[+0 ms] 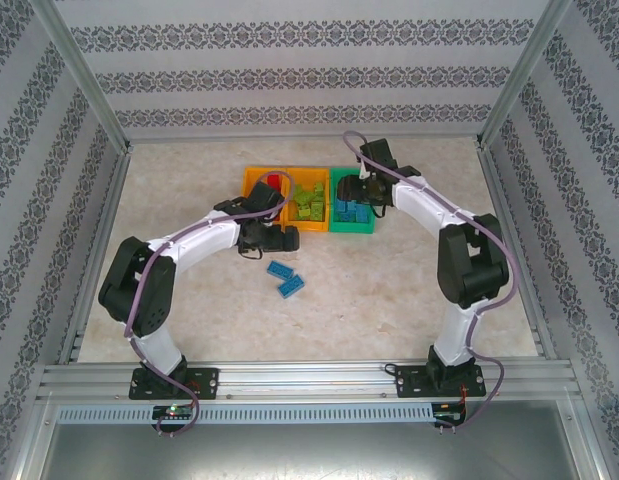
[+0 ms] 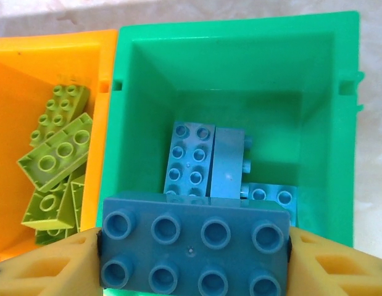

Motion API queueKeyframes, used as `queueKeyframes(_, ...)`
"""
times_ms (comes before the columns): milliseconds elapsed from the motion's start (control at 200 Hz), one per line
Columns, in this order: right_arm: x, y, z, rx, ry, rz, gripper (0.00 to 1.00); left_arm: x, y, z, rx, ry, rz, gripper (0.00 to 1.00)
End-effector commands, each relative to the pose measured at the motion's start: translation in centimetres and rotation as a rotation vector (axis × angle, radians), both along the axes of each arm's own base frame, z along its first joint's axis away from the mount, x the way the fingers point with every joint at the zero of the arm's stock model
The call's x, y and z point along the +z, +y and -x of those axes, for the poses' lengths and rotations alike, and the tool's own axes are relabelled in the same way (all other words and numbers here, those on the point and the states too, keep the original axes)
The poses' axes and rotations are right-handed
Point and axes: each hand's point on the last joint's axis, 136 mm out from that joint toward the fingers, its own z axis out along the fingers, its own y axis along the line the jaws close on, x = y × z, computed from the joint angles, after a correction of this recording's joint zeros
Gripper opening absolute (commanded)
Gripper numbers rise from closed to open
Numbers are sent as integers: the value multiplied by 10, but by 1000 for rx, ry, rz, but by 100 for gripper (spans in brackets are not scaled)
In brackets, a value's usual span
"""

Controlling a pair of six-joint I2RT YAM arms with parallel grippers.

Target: Sort the legos into containers by color

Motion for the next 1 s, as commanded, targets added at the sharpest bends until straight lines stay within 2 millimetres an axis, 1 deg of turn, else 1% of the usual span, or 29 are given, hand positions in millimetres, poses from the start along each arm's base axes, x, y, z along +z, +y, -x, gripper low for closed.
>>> queueKeyframes(0,-6,-7,-2,-24,41,40,50,1,3,28,83,79,27,100)
queueKeyframes(105,-15,-10,-5,-37,59,62,53,-3,-4,43,94,121,65,100)
queueKeyframes(200,-22,-8,-6,-32,78,61,56,-7,-6,50,56,121,31,100)
queueKeyframes(360,-25,-4,-6,-20,88,44,61,-12,-17,59,-68,118,-7,100)
queueKeyframes(450,-23,-2,-5,-17,88,31,65,-18,-18,63,-64,145,-29,100)
queueKeyframes(620,-15,-1,-1,-25,73,7,69,-25,-19,61,44,192,-20,100)
queueKeyframes(714,-10,-4,2,-29,60,8,72,-26,-19,60,82,200,-17,99)
queueKeyframes(794,-8,-5,3,-24,53,11,72,-29,-21,60,103,211,-4,98)
queueKeyframes(879,-9,-5,4,-19,57,15,73,-32,-25,57,125,219,10,96)
queueKeyframes(994,-11,-5,6,-13,59,16,78,-34,-24,52,154,215,4,93)
